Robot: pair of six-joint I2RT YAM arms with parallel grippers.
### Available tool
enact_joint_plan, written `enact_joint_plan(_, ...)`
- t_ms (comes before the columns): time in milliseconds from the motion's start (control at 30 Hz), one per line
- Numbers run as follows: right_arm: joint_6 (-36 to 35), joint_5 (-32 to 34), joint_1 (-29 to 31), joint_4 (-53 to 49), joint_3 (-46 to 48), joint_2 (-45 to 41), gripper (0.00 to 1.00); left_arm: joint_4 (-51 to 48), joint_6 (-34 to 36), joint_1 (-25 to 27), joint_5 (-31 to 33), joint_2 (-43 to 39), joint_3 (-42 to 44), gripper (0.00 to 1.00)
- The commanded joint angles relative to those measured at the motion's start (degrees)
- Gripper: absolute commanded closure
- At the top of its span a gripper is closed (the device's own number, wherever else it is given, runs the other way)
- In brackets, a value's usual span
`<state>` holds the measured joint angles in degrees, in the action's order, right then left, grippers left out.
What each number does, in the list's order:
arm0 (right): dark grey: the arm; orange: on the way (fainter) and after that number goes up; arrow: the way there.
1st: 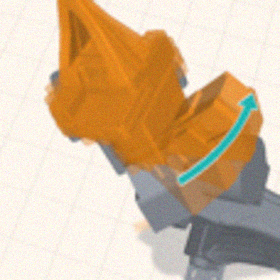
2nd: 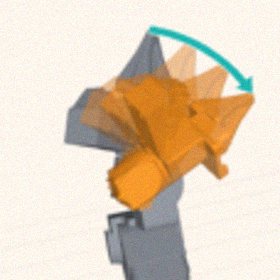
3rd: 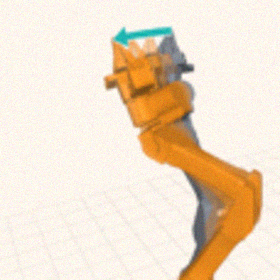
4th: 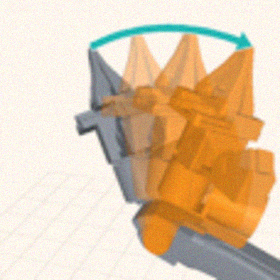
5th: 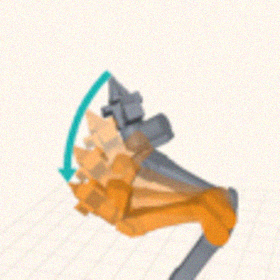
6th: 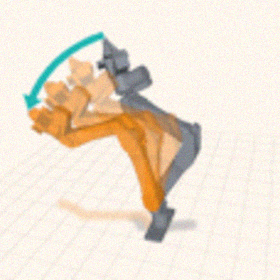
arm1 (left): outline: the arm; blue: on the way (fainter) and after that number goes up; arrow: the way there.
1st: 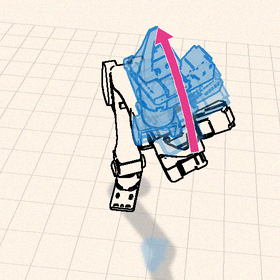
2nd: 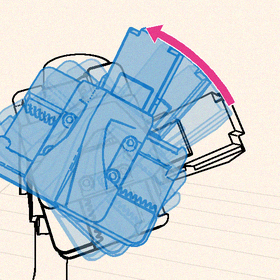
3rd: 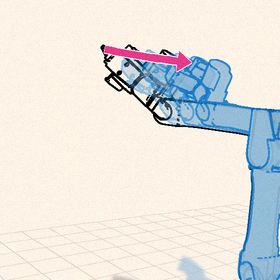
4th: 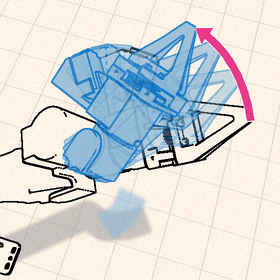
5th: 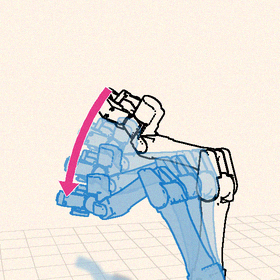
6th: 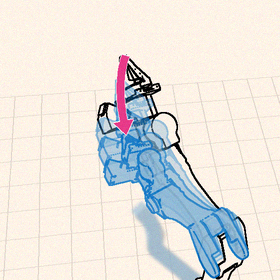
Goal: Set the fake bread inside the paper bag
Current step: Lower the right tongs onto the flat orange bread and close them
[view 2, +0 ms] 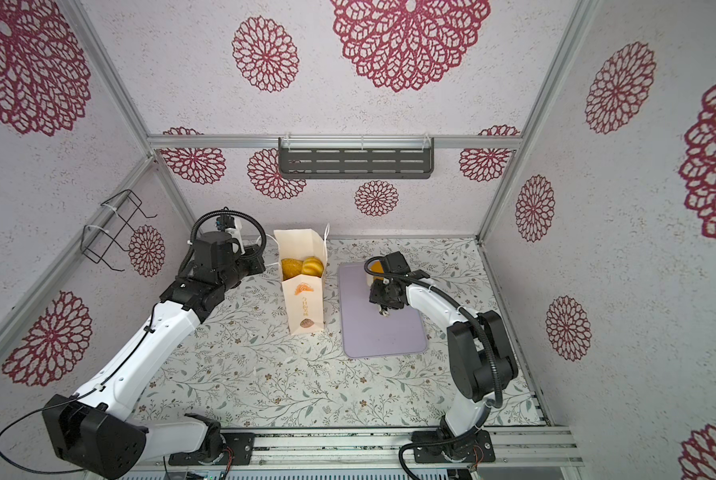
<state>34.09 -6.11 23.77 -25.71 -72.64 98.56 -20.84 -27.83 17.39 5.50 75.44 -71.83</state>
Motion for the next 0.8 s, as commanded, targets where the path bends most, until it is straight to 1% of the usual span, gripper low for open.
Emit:
enact_joint_plan(0,-0.12,-0.75,-0.24,2.39,-2.94,-0.76,0.52,0.32,0.77,0.44,0.35,-0.38,-0.06,1.0)
enact_joint_plan(500,-0.77,-0.5,-0.46,0.98,-7.0,3.74,0.53,0.21,0.87,0.37,0.38,-0.11,-0.15,1.0)
enact_joint_plan(633,-0.75,-0.21,-0.43,0.92,-7.17,4.4,0.57,0.19,0.88,0.38,0.44,-0.12,-0.12,1.0)
enact_joint_plan(767,-0.89,0.48,-0.47,0.97,-7.1,4.44,0.66,0.19,0.88,0.44,0.39,-0.12,-0.11,1.0)
